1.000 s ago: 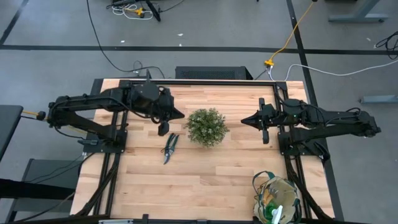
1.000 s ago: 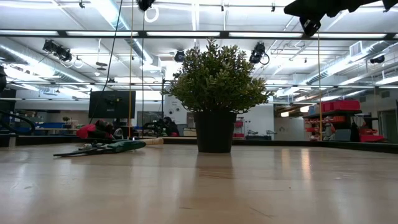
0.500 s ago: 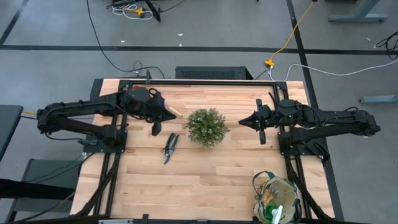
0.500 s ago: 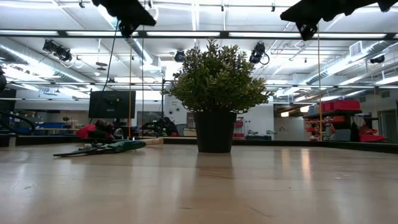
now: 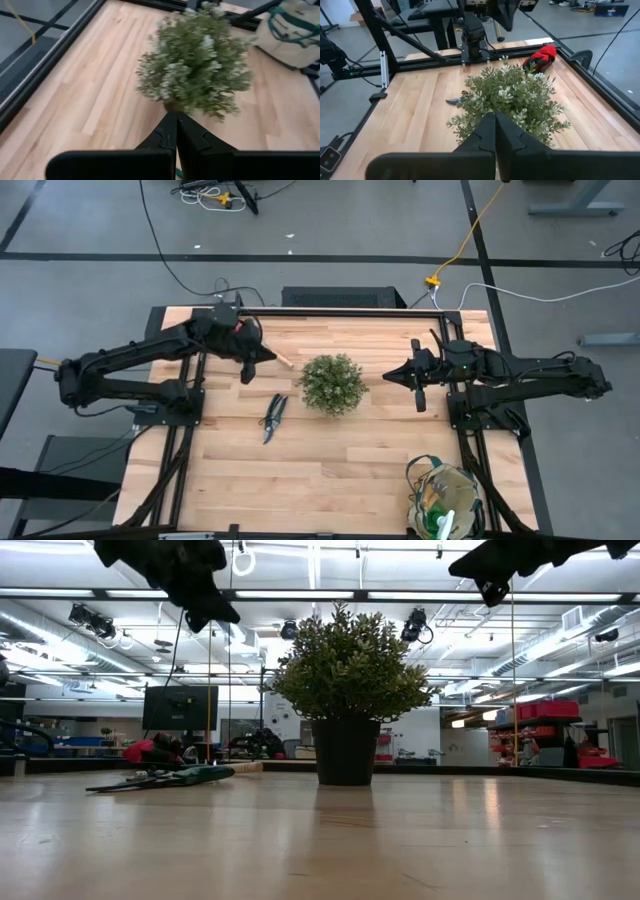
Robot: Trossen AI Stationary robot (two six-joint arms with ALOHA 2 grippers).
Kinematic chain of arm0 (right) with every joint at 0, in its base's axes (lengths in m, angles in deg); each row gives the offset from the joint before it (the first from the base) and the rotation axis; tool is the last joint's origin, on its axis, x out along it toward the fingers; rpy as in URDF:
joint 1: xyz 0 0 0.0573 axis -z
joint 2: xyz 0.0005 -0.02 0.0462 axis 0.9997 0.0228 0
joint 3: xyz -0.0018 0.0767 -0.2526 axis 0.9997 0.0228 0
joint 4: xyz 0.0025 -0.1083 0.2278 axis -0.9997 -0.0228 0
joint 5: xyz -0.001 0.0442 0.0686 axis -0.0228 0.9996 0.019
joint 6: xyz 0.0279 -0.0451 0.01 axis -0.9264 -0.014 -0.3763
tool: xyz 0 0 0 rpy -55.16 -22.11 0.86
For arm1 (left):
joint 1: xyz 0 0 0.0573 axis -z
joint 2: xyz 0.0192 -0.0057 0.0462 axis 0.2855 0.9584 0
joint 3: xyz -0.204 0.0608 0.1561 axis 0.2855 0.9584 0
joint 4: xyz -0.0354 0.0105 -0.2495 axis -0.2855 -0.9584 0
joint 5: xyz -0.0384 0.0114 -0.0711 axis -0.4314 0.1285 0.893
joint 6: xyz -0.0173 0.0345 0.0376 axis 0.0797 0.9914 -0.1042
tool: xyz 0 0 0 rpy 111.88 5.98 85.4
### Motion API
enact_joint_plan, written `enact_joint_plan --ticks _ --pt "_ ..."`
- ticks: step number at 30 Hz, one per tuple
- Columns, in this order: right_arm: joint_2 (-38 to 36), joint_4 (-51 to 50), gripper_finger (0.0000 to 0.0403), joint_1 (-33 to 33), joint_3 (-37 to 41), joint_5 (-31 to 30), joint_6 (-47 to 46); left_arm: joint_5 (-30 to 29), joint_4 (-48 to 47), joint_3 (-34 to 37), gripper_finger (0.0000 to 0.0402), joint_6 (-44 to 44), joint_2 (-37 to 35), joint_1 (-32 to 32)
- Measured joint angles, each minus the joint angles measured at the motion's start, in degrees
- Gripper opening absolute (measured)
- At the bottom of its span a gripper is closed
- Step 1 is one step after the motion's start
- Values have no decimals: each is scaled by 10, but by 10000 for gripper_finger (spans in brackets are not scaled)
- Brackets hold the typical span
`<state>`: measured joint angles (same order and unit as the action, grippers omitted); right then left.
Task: Pick & Place Garden tools in Gardening bag
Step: Put the brown hand rake into the white gardening bag
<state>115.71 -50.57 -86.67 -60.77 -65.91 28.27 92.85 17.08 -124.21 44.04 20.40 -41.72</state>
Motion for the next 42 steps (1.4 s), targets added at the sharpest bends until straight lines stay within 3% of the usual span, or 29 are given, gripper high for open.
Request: enact_joint_plan --ticks 12,22,29,36,42 --pt "0 0 0 0 0 0 -1 16 2 0 5 49 89 -56" --pt "0 -6 0 0 0 0 18 -14 24 0 11 62 140 -80" --pt "0 -19 0 0 0 3 19 -41 9 -45 45 53 170 -86" --pt "0 -22 0 0 0 3 19 -61 -55 -123 95 136 228 -109" --pt "0 -22 0 0 0 5 2 -62 -91 -148 149 193 271 -139"
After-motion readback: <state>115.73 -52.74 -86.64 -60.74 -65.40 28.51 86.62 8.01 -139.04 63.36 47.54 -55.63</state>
